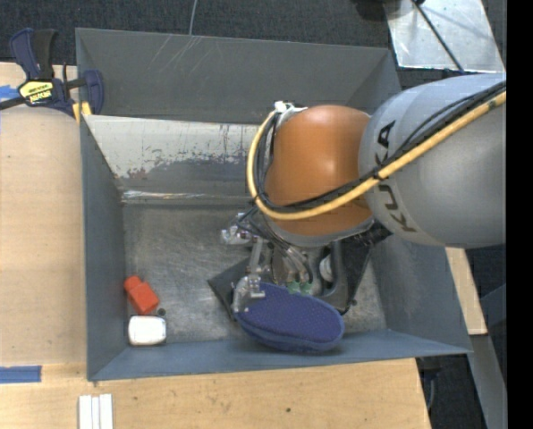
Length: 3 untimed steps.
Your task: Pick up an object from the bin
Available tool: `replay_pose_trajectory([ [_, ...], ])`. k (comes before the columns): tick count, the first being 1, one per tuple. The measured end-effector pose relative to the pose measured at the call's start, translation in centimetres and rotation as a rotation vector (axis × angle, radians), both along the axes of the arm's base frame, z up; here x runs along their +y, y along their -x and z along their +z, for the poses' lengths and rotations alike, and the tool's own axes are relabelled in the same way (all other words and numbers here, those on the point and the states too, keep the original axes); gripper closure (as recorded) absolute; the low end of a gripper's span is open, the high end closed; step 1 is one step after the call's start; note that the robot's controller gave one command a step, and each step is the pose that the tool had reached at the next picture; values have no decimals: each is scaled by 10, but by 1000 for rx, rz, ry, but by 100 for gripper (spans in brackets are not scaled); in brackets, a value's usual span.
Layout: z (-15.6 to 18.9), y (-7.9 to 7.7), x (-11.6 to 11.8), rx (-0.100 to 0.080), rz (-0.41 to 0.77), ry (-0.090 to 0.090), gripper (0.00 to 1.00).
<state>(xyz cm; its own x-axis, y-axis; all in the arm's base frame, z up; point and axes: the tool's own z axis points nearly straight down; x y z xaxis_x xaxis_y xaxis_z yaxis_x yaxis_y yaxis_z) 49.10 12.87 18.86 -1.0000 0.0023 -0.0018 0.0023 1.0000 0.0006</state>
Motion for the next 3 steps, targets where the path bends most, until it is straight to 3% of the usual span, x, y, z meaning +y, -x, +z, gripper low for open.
replay_pose_trajectory([
  [1, -108, -36, -45, -1, -7, -9, 0],
  [2, -106, -38, -48, -12, -4, -3, 100],
  [3, 155, -63, -36, -12, 120, 0, 100],
])
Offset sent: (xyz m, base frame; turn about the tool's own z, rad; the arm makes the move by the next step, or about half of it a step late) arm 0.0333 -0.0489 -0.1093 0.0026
